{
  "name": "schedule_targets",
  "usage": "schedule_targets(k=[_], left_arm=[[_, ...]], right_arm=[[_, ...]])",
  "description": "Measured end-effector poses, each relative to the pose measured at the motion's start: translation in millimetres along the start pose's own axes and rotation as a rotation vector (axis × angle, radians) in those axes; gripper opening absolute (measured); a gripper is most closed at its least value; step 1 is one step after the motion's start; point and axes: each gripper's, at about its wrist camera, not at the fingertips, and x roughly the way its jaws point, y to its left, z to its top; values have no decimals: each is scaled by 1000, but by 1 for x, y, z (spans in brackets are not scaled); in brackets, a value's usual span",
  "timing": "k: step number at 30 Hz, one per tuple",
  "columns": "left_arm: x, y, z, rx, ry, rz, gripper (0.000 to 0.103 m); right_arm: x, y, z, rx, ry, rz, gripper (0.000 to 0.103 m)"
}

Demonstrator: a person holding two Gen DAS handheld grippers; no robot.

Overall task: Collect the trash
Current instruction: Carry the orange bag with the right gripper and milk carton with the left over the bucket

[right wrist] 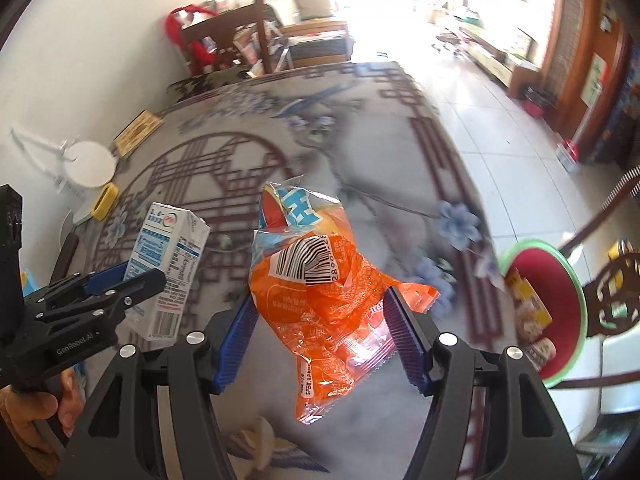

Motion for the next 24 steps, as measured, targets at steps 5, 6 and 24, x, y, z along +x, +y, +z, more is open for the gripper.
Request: schedule_targets(k=[5, 6, 24], left_arm=[[7, -29, 1, 38, 7, -14, 51], [8, -34, 1, 45, 8, -17, 51], [38, -128, -1, 141, 48, -49, 51]], right_arm=[[-9, -31, -11, 47, 0, -20, 62], [-11, -39, -14, 57, 2, -25, 62], [-32, -139, -38, 169, 3, -67, 62]])
